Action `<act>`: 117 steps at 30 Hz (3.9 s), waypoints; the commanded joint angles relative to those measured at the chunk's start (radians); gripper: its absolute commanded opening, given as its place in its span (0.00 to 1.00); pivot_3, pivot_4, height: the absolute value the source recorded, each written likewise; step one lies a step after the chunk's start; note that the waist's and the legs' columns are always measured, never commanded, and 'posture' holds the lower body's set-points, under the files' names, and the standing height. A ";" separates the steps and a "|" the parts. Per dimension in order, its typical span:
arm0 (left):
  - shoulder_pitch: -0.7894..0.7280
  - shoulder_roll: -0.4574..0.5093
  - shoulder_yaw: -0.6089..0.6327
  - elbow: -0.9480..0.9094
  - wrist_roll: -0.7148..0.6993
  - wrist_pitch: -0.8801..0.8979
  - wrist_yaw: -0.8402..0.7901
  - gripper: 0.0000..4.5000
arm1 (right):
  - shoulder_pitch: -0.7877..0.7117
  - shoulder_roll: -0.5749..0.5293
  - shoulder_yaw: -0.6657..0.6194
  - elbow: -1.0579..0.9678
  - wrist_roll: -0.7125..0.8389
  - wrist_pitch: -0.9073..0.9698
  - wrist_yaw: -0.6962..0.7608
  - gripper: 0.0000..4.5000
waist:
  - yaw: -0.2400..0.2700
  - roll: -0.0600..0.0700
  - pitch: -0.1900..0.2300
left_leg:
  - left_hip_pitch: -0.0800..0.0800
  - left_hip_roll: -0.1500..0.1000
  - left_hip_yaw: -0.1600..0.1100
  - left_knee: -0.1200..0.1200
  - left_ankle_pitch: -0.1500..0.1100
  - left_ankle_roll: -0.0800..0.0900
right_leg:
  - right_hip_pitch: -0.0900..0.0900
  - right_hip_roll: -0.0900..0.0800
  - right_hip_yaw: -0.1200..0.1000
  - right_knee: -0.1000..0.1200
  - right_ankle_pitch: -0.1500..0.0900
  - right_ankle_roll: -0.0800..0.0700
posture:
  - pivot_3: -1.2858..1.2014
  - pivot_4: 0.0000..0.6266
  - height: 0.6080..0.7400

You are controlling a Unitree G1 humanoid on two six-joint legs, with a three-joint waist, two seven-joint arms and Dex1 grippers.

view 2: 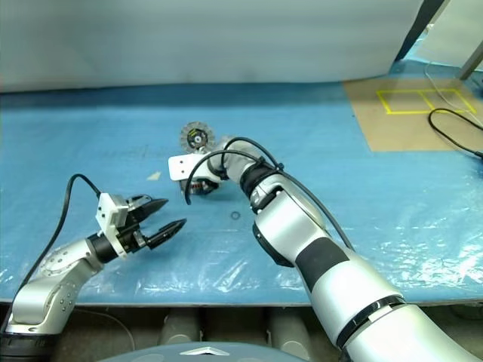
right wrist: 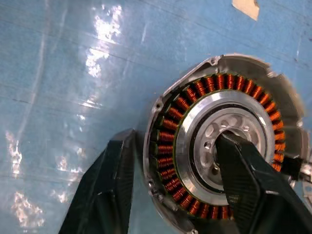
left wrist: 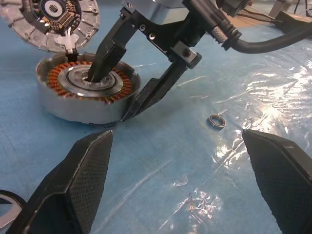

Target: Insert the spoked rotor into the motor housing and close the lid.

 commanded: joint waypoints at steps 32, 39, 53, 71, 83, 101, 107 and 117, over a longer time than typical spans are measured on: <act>-0.128 0.053 -0.043 0.049 -0.020 0.049 -0.121 1.00 | 0.493 -0.495 0.215 -1.216 0.148 0.385 0.656 0.48 | 0.003 -0.001 -0.001 | 0.006 -0.001 0.000 0.000 0.001 0.000 | 0.005 0.001 0.003 -0.002 0.000 0.000 | 0.52 0.24 1.00; -0.142 0.047 -0.047 0.047 -0.019 0.059 -0.113 1.00 | 0.501 -0.508 0.257 -1.181 0.148 0.398 0.624 0.48 | 0.003 -0.003 -0.002 | 0.007 -0.001 0.000 0.000 0.001 0.000 | 0.007 0.001 0.003 -0.002 0.000 0.000 | 0.52 0.24 1.00; -0.127 0.039 -0.053 0.024 -0.019 0.071 -0.101 1.00 | 0.410 -0.518 0.304 -1.277 0.213 0.699 0.659 0.48 | 0.005 -0.003 -0.002 | 0.013 -0.001 0.000 0.000 0.001 0.000 | 0.014 0.000 0.003 -0.003 0.000 0.001 | 0.52 0.24 1.00; -0.138 0.034 -0.058 0.053 -0.011 0.055 -0.113 1.00 | 0.279 -0.505 0.260 -1.312 0.385 0.729 0.653 0.86 | 0.003 -0.002 -0.001 | 0.007 -0.001 0.000 -0.002 0.001 0.000 | 0.006 0.001 0.003 -0.002 0.000 0.001 | 0.52 0.24 1.00; -0.153 0.060 -0.039 0.065 -0.019 0.062 -0.150 1.00 | 0.320 -0.660 -0.003 -1.430 0.687 0.725 0.565 0.86 | 0.005 -0.003 -0.001 | 0.006 -0.001 0.000 -0.002 0.001 -0.001 | 0.005 0.001 0.003 -0.003 0.000 0.001 | 0.52 0.24 1.00; -0.172 0.326 0.272 0.200 -0.081 0.110 -0.220 1.00 | 0.947 -0.621 -0.408 -1.736 0.807 1.035 -0.090 0.86 | 0.009 -0.004 0.000 | 0.006 -0.003 0.000 -0.004 0.001 -0.001 | 0.006 0.001 0.004 -0.006 0.000 0.002 | 0.52 0.24 1.00; -0.176 0.299 0.203 0.114 -0.115 0.166 -0.232 1.00 | 1.005 -0.665 -0.453 -1.628 0.765 0.916 -0.178 0.86 | 0.015 -0.004 0.000 | 0.006 -0.003 0.000 -0.005 0.001 -0.001 | 0.006 0.000 0.003 -0.008 -0.001 0.002 | 0.52 0.24 1.00; -0.100 0.116 0.015 -0.077 -0.125 0.192 -0.149 1.00 | 1.121 -0.691 -0.481 -1.801 0.815 0.882 -0.205 0.86 | 0.008 -0.003 0.000 | 0.006 -0.003 0.000 -0.008 0.001 -0.001 | 0.006 0.001 0.003 -0.008 -0.001 0.003 | 0.52 0.24 1.00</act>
